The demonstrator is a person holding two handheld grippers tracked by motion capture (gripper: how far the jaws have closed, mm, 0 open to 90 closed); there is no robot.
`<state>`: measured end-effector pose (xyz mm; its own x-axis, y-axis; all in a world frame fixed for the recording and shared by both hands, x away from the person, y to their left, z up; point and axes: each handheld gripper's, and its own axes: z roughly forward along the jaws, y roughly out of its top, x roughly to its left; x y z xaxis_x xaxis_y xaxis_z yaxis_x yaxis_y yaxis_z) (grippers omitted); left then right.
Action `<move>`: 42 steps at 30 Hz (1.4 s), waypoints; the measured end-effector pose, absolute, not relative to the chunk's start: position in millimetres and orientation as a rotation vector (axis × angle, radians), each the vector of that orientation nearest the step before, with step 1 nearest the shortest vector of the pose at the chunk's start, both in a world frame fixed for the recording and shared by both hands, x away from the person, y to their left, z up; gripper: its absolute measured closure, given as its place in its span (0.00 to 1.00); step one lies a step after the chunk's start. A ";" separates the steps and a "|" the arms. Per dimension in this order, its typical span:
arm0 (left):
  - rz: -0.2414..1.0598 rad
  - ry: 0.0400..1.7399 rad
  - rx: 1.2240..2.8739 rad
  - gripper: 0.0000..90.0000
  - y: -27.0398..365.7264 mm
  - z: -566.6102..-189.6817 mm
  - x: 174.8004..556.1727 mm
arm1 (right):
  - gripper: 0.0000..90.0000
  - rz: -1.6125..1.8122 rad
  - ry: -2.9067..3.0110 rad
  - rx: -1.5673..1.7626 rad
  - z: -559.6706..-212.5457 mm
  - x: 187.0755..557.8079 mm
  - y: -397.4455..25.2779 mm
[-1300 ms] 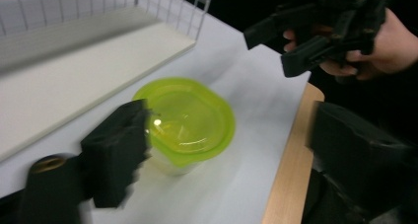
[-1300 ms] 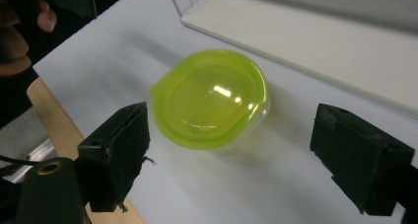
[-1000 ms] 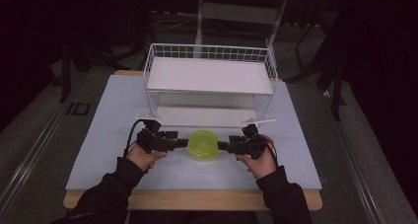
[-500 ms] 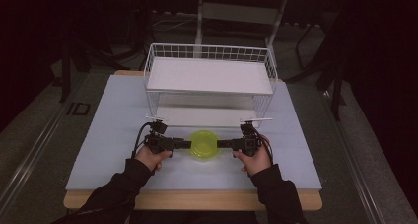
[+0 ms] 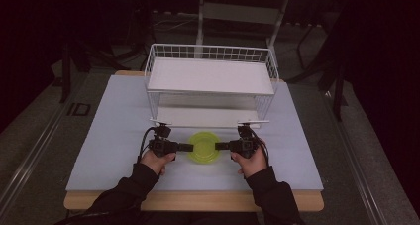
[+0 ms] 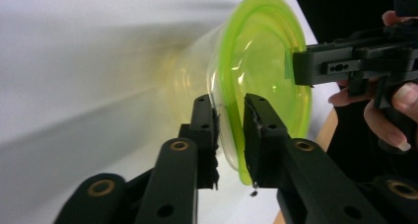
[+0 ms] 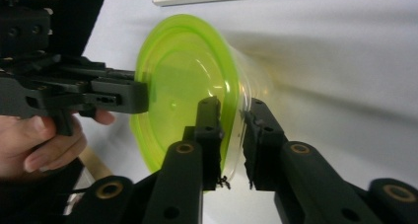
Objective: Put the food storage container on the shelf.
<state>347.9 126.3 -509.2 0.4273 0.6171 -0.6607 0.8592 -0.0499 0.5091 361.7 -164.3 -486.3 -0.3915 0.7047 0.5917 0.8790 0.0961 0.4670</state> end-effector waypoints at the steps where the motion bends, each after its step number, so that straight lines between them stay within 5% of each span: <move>1: -0.313 1.280 1.766 0.90 125.8 -507.5 347.0 | 0.89 -1.178 -2.181 -1.590 -483.9 359.8 -162.4; 42: -0.147 1.185 1.693 0.91 131.6 -363.8 342.6 | 0.89 -1.453 -2.367 -1.506 -340.7 348.5 -153.2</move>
<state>342.6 131.6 -363.8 0.5084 0.6299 -0.5871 0.7540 0.0038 0.6569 348.5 -153.2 -340.7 -0.5452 0.7225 0.4251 0.7060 0.1222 0.6976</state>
